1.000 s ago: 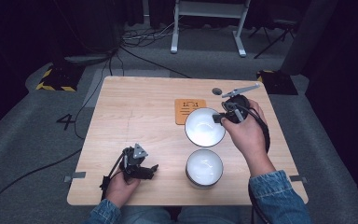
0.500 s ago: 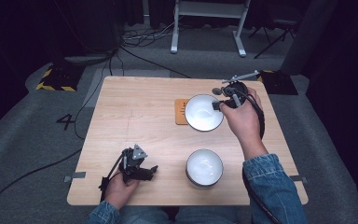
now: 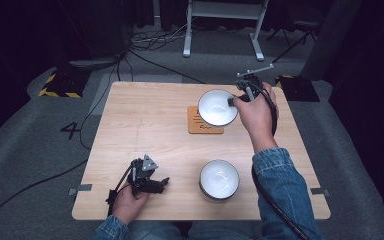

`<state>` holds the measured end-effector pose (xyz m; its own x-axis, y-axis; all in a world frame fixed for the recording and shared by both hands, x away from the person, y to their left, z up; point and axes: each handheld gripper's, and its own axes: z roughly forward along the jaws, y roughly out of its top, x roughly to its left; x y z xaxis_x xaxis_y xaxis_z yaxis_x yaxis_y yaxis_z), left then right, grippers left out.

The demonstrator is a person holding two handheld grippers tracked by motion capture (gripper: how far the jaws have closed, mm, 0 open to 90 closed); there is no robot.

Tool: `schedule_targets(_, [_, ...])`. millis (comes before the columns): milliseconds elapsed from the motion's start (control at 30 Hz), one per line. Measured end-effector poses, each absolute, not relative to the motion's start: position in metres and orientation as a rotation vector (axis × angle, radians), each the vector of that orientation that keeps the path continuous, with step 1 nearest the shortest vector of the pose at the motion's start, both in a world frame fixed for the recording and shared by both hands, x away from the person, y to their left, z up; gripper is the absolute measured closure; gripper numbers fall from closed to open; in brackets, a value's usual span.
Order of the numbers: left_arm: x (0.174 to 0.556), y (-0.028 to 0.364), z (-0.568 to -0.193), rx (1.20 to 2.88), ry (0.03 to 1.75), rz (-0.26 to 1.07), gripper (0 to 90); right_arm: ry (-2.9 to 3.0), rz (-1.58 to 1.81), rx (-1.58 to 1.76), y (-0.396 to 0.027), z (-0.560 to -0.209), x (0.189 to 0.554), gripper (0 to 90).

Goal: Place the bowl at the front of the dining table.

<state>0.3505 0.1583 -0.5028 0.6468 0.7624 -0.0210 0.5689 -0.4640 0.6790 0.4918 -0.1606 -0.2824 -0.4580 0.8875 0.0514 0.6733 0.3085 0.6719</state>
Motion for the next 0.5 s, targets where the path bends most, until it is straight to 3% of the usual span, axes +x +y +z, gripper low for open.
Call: schedule_targets(500, [0.352, 0.158, -0.503, 2.2, 1.027, 0.377, 14.7, 2.187, 0.917, 1.523, -0.149, -0.283, 0.528, 83.1])
